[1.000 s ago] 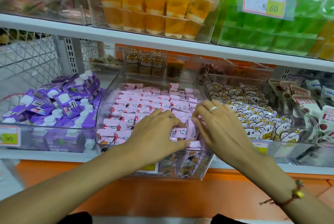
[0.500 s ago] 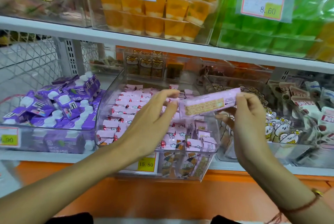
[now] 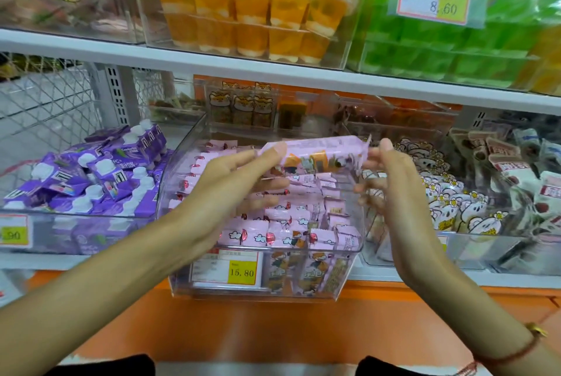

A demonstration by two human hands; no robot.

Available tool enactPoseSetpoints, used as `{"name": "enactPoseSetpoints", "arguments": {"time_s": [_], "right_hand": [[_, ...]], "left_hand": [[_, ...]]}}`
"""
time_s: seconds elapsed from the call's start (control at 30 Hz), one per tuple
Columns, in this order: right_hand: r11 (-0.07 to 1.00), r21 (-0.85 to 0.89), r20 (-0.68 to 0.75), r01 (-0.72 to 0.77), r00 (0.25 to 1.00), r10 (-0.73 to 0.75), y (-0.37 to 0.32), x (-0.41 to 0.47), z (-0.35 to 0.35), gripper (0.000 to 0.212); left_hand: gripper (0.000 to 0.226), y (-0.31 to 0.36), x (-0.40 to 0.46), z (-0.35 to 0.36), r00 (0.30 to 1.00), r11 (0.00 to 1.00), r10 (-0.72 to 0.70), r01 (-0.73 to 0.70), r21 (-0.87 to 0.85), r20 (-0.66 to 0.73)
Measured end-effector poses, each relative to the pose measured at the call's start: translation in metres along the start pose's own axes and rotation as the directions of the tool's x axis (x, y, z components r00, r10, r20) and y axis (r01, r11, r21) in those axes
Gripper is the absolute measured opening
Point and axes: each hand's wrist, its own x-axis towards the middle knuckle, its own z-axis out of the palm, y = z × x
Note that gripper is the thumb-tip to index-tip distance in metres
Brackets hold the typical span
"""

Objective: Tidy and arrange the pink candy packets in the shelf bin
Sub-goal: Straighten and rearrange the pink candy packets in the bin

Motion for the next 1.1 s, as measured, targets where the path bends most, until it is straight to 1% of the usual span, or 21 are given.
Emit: {"name": "enactPoseSetpoints", "arguments": {"time_s": [0.07, 0.13, 0.17, 0.23, 0.27, 0.3, 0.37, 0.43, 0.47, 0.5, 0.53, 0.63, 0.7, 0.73, 0.77, 0.8, 0.83, 0.87, 0.93, 0.97, 1.1], "right_hand": [[0.98, -0.085, 0.004, 0.177, 0.984, -0.177, -0.001, -0.004, -0.001, 0.038], [0.92, -0.206, 0.081, 0.335, 0.942, -0.325, 0.0, -0.009, -0.002, 0.042], [0.853, -0.321, 0.137, 0.411, 0.912, -0.388, 0.0, -0.012, -0.002, 0.045], [0.64, -0.541, 0.294, 0.546, 0.835, -0.464, 0.001, -0.014, 0.0, 0.053], [0.562, -0.593, 0.359, 0.577, 0.814, -0.456, 0.003, -0.014, 0.001, 0.055], [0.539, -0.613, 0.389, 0.578, 0.815, -0.43, 0.003, -0.013, 0.002, 0.053], [0.58, -0.595, 0.392, 0.557, 0.83, -0.395, 0.004, -0.012, 0.002, 0.045], [0.511, -0.619, 0.412, 0.596, 0.801, -0.435, 0.003, -0.011, 0.0, 0.043], [0.469, -0.632, 0.428, 0.617, 0.782, -0.453, 0.003, -0.01, -0.002, 0.042], [0.465, -0.626, 0.436, 0.626, 0.775, -0.457, 0.003, -0.009, -0.003, 0.041], [0.5, -0.598, 0.434, 0.626, 0.778, -0.454, 0.003, -0.008, -0.004, 0.042], [0.704, -0.426, 0.344, 0.568, 0.821, -0.455, 0.005, -0.005, -0.006, 0.046], [0.808, -0.344, 0.272, 0.477, 0.875, -0.401, 0.009, -0.002, -0.007, 0.052], [0.84, -0.339, 0.254, 0.424, 0.901, -0.353, 0.012, 0.0, -0.008, 0.056], [0.844, -0.366, 0.256, 0.391, 0.915, -0.313, 0.016, 0.001, -0.009, 0.061], [0.82, -0.419, 0.27, 0.389, 0.916, -0.297, 0.019, 0.002, -0.009, 0.064], [0.778, -0.476, 0.294, 0.41, 0.908, -0.299, 0.022, 0.001, -0.009, 0.067], [0.734, -0.515, 0.321, 0.442, 0.894, -0.313, 0.024, 0.001, -0.009, 0.072], [0.673, -0.543, 0.369, 0.502, 0.863, -0.346, 0.024, 0.0, -0.007, 0.078], [0.645, -0.553, 0.39, 0.528, 0.848, -0.36, 0.024, 0.0, -0.006, 0.075], [0.512, -0.671, 0.451, 0.536, 0.843, -0.293, 0.024, -0.001, -0.006, 0.049]], "left_hand": [[0.041, 0.0, -0.001, 0.002, 0.997, 0.997, -0.071, 0.071, -0.024, -0.016], [0.031, -0.001, 0.0, 0.003, 0.998, 0.998, -0.053, 0.054, 0.013, -0.042], [0.028, -0.001, -0.001, 0.004, 0.999, 0.999, -0.028, 0.03, 0.045, -0.047], [0.029, -0.001, -0.003, 0.006, 0.999, 0.994, 0.02, -0.015, 0.11, -0.045], [0.029, -0.001, -0.003, 0.007, 0.999, 0.992, 0.032, -0.026, 0.127, -0.043], [0.03, -0.001, -0.004, 0.007, 0.999, 0.99, 0.039, -0.033, 0.137, -0.038], [0.03, 0.0, -0.005, 0.009, 0.997, 0.985, 0.053, -0.045, 0.168, -0.049], [0.034, -0.001, -0.006, 0.01, 0.99, 0.966, 0.116, -0.095, 0.241, -0.075], [0.036, -0.003, -0.007, 0.01, 0.984, 0.95, 0.166, -0.144, 0.276, -0.059], [0.036, -0.003, -0.008, 0.011, 0.977, 0.935, 0.213, -0.198, 0.295, -0.02], [0.037, -0.004, -0.009, 0.012, 0.97, 0.923, 0.242, -0.239, 0.301, 0.028], [0.037, -0.01, -0.004, 0.01, 0.952, 0.888, 0.293, -0.305, 0.344, 0.089], [0.026, -0.017, 0.001, 0.005, 0.938, 0.786, 0.326, -0.34, 0.516, 0.122], [0.024, -0.021, 0.002, 0.002, 0.935, 0.684, 0.314, -0.344, 0.643, 0.166], [0.024, -0.025, 0.003, -0.002, 0.934, 0.551, 0.282, -0.344, 0.76, 0.219], [0.024, -0.03, 0.005, -0.005, 0.932, 0.42, 0.241, -0.351, 0.837, 0.27], [0.024, -0.033, 0.005, -0.007, 0.927, 0.321, 0.209, -0.364, 0.874, 0.31], [0.023, -0.035, 0.006, -0.009, 0.923, 0.259, 0.191, -0.376, 0.889, 0.335], [0.022, -0.036, 0.007, -0.009, 0.916, 0.203, 0.193, -0.389, 0.899, 0.353], [0.022, -0.036, 0.008, -0.009, 0.913, 0.185, 0.195, -0.392, 0.901, 0.357], [0.021, -0.035, 0.01, -0.012, 0.915, 0.161, 0.189, -0.388, 0.908, 0.357]]}}
